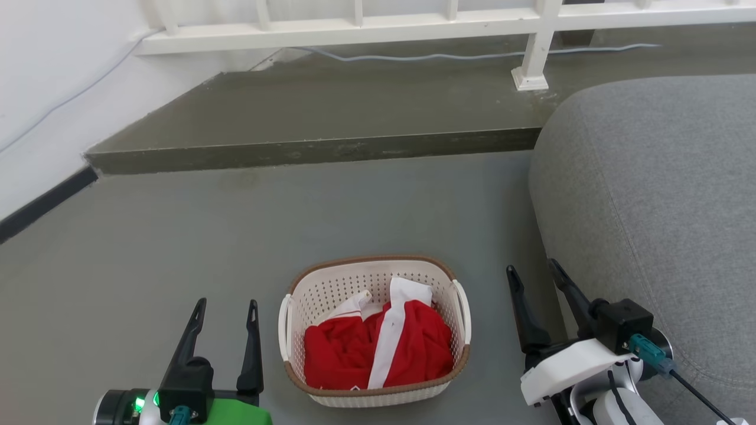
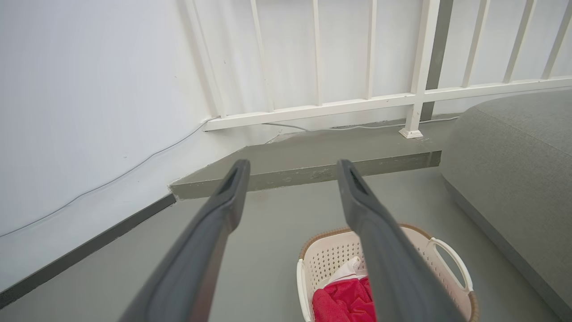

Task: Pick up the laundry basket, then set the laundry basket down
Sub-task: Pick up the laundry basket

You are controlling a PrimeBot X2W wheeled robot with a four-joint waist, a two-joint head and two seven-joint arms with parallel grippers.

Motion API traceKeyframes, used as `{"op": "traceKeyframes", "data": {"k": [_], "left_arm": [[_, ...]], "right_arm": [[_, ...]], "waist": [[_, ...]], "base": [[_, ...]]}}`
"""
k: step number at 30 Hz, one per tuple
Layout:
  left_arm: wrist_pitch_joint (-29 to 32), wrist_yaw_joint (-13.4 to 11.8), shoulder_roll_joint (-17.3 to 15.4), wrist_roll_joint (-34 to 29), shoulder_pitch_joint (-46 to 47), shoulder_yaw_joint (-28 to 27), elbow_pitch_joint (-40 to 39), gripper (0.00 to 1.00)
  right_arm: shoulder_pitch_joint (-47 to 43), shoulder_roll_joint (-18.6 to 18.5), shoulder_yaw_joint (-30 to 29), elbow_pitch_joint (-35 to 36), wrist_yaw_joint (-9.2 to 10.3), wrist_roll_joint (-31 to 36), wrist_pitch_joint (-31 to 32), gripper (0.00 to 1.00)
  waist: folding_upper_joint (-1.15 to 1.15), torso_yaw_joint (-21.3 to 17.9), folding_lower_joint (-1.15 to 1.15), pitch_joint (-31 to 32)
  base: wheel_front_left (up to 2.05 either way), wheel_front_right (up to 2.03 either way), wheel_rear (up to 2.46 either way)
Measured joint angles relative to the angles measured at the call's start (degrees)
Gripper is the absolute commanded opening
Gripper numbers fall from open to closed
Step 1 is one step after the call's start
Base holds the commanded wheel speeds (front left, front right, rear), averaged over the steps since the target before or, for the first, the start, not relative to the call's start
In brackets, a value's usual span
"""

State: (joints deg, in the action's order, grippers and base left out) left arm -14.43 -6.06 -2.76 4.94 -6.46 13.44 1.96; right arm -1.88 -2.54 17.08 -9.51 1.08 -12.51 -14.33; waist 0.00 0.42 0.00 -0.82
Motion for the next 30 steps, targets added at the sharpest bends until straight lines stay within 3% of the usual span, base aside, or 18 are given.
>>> {"op": "traceKeyframes", "data": {"k": [17,30], "left_arm": [[0.0,-0.02,0.01,-0.03,0.64,-0.13,-1.6,1.0],[0.0,-0.02,0.05,-0.58,8.59,-0.19,0.2,1.0]], "right_arm": [[1.88,0.0,-0.7,2.42,-0.05,0.56,0.0,1.0],[9.07,-0.09,-3.05,1.91,-0.07,1.51,-0.02,1.0]], "waist": [[0.0,-0.31,0.0,-6.34],[0.0,-0.48,0.0,-15.02]], "base": [[0.0,0.0,0.0],[0.0,0.0,0.0]]}}
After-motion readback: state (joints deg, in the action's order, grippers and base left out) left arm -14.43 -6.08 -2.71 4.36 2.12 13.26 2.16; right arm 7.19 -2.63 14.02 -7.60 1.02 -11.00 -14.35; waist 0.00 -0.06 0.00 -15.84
